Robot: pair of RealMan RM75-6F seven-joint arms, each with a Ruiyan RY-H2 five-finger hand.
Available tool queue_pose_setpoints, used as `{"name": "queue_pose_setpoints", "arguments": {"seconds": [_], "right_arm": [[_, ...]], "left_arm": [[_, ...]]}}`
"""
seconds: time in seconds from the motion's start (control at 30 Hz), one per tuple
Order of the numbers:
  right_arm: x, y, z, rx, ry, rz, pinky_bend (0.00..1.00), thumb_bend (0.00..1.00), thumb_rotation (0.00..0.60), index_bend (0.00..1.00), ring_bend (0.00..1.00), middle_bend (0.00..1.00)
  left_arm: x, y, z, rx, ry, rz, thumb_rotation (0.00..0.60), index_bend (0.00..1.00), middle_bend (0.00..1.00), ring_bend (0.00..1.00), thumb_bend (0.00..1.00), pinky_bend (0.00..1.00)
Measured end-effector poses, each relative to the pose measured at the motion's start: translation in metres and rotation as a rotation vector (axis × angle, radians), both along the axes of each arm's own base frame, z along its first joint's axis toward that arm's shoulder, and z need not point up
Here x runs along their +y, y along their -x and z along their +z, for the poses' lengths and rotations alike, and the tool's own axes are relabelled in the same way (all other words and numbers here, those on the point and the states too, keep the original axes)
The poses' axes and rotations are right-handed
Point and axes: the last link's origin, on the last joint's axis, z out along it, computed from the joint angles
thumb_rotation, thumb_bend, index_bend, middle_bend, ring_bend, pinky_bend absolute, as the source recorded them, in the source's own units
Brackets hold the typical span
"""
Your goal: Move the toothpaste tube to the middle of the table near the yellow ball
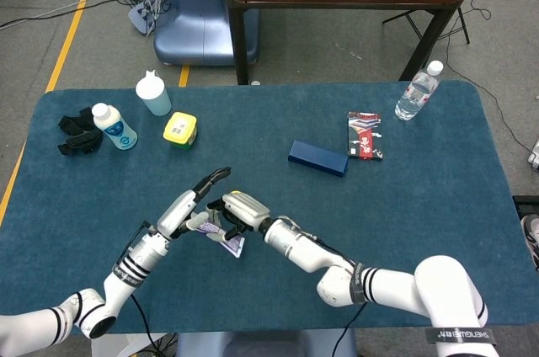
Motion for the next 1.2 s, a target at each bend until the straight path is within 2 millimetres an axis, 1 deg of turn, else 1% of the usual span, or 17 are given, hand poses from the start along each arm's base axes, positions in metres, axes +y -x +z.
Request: {"name": "queue_pose_setpoints", "arguments": {"seconds": [0.2, 0.33, 0.43, 0.5, 0.53, 0.6, 0.63, 0.7, 0.8, 0.83, 0.9, 1.03, 1.1, 1.2], "right_arm": [[-0.001, 0.009, 0.006, 0.085, 0.015, 0.057, 0.78, 0.98, 0.6, 1.0, 0.86, 0.91], [-0.005, 0.016, 0.014, 0.178, 0.029, 0.108, 0.77, 0.98, 0.6, 1.0, 0.86, 0.91], [-0.009, 0.019, 0.018, 0.258, 0.042, 0.154, 0.72, 0.97, 0.6, 1.0, 0.84, 0.9], [-0.011, 0.019, 0.021, 0.308, 0.052, 0.188, 0.67, 0.93, 0.6, 1.0, 0.79, 0.86], [-0.013, 0.019, 0.022, 0.343, 0.059, 0.211, 0.62, 0.9, 0.6, 0.98, 0.75, 0.83], [-0.014, 0.018, 0.023, 0.393, 0.072, 0.247, 0.55, 0.84, 0.6, 0.92, 0.69, 0.77], [-0.015, 0.018, 0.023, 0.426, 0.079, 0.268, 0.52, 0.79, 0.6, 0.86, 0.64, 0.72], [-0.017, 0.017, 0.023, 0.47, 0.089, 0.295, 0.45, 0.67, 0.6, 0.71, 0.54, 0.62], [-0.018, 0.016, 0.022, 0.521, 0.108, 0.323, 0.38, 0.51, 0.6, 0.53, 0.44, 0.49], [-0.018, 0.016, 0.022, 0.535, 0.116, 0.331, 0.37, 0.47, 0.6, 0.49, 0.42, 0.47], [-0.018, 0.015, 0.022, 0.549, 0.128, 0.338, 0.34, 0.44, 0.6, 0.42, 0.37, 0.43], [-0.016, 0.013, 0.022, 0.562, 0.155, 0.345, 0.31, 0.41, 0.6, 0.33, 0.33, 0.36], [-0.014, 0.011, 0.023, 0.561, 0.167, 0.345, 0.3, 0.41, 0.6, 0.27, 0.29, 0.31], [-0.012, 0.009, 0.029, 0.545, 0.189, 0.342, 0.29, 0.39, 0.6, 0.22, 0.26, 0.26]], "left_arm": [[0.004, 0.005, 0.011, 0.042, -0.046, -0.013, 0.0, 0.0, 0.0, 0.0, 0.0, 0.0], [0.007, 0.01, 0.021, 0.082, -0.085, -0.019, 0.0, 0.0, 0.0, 0.0, 0.0, 0.0], [0.009, 0.014, 0.029, 0.119, -0.122, -0.025, 0.0, 0.0, 0.0, 0.0, 0.0, 0.0], [0.01, 0.019, 0.035, 0.147, -0.151, -0.025, 0.0, 0.0, 0.0, 0.0, 0.0, 0.0], [0.01, 0.021, 0.038, 0.158, -0.163, -0.024, 0.0, 0.0, 0.0, 0.0, 0.0, 0.0], [0.009, 0.025, 0.044, 0.178, -0.183, -0.016, 0.0, 0.0, 0.0, 0.0, 0.0, 0.0], [0.009, 0.027, 0.047, 0.184, -0.189, -0.011, 0.0, 0.0, 0.0, 0.0, 0.0, 0.0], [0.008, 0.031, 0.051, 0.197, -0.199, 0.002, 0.0, 0.0, 0.0, 0.0, 0.0, 0.0], [0.005, 0.035, 0.055, 0.209, -0.208, 0.015, 0.0, 0.0, 0.0, 0.0, 0.0, 0.0], [0.005, 0.036, 0.056, 0.212, -0.21, 0.019, 0.0, 0.0, 0.0, 0.0, 0.0, 0.0], [0.003, 0.038, 0.058, 0.221, -0.213, 0.025, 0.0, 0.0, 0.0, 0.0, 0.0, 0.0], [0.0, 0.041, 0.06, 0.23, -0.213, 0.032, 0.0, 0.0, 0.0, 0.0, 0.0, 0.0], [-0.002, 0.042, 0.062, 0.232, -0.217, 0.038, 0.0, 0.0, 0.0, 0.0, 0.0, 0.0], [-0.002, 0.044, 0.065, 0.242, -0.228, 0.042, 0.0, 0.0, 0.0, 0.0, 0.0, 0.0]]}}
